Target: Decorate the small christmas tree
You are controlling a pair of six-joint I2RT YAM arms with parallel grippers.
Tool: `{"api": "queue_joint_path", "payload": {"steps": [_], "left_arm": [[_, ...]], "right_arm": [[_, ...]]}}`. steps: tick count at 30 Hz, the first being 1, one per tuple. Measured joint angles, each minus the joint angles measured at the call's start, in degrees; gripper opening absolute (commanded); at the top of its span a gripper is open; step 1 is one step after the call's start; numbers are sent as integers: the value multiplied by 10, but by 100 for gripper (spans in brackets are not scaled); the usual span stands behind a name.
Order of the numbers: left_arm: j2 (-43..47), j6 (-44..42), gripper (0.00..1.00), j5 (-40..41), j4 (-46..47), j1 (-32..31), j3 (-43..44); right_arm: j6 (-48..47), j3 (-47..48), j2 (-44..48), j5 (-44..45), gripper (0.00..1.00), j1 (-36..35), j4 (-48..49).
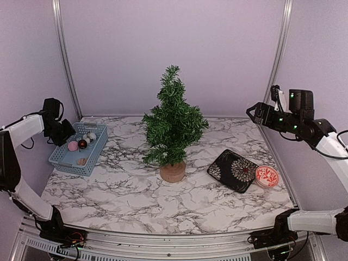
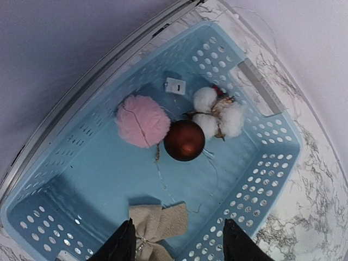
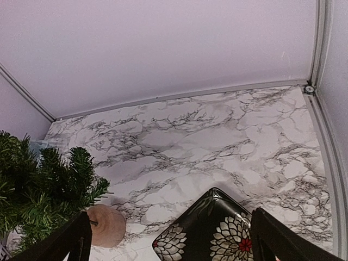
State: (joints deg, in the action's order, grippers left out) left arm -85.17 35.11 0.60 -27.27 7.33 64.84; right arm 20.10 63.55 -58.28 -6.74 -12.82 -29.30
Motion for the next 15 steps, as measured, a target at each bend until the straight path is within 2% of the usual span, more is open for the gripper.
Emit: {"api": "queue_joint_path", "payload": {"steps": [11, 15], "left_arm": [[-137, 10, 50, 2, 19, 34, 26], [-177, 13, 44, -5, 44, 35, 52]], "right_arm": [[24, 0, -8, -14, 99, 0, 2], [31, 0, -8, -16, 99, 0, 2]]}}
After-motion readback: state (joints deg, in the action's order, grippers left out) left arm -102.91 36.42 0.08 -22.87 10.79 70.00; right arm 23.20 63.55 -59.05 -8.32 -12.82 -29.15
